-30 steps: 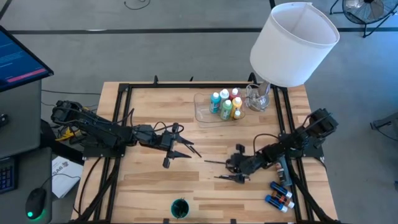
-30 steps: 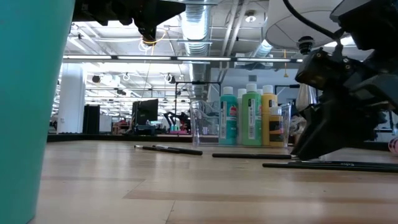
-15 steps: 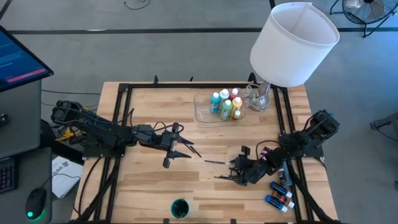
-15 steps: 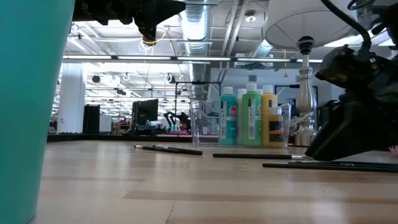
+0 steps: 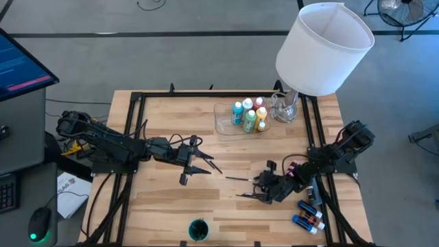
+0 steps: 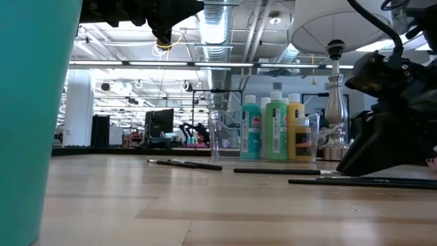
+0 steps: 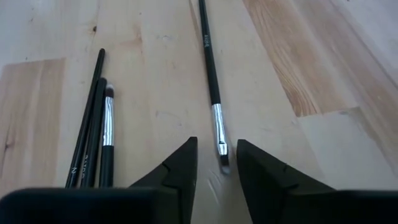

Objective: Pick & Place Paint Supplies
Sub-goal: Put the silver paintbrush into the green cup

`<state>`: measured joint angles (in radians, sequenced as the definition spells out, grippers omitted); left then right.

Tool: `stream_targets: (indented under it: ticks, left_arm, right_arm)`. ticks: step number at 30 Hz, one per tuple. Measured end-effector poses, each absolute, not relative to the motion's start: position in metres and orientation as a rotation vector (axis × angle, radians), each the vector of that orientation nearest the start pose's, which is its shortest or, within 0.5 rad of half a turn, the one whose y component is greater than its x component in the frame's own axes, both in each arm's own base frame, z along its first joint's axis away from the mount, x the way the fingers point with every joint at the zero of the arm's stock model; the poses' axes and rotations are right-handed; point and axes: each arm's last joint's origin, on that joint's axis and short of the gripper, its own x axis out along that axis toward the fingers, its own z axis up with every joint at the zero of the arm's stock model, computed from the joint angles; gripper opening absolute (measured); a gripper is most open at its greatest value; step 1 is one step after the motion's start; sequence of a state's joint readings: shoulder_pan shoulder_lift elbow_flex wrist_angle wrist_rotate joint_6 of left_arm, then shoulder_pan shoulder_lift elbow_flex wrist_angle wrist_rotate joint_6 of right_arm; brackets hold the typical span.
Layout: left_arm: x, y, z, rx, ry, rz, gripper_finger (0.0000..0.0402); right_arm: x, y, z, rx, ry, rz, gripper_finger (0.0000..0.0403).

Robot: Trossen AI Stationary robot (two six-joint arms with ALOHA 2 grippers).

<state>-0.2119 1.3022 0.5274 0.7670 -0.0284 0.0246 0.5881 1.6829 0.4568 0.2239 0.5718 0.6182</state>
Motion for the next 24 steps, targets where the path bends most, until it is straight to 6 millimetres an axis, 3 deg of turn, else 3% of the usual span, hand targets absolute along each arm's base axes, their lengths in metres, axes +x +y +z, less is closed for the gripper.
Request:
stream_targets:
  ticks: [12,24]
  left_arm:
    - [0.258,-0.0547,0.2293,0.025,-0.001,-0.184,0.0153]
    - [0.258,-0.0547,0.2294,0.025,-0.001,-0.183,0.0153]
  right_arm:
    - [0.2075,0.1144,0.0773,0.052,0.815,-0.276,0.0008]
    - [0.2082,0.1145,0.0778,0.066,0.812,-0.273,0.0001]
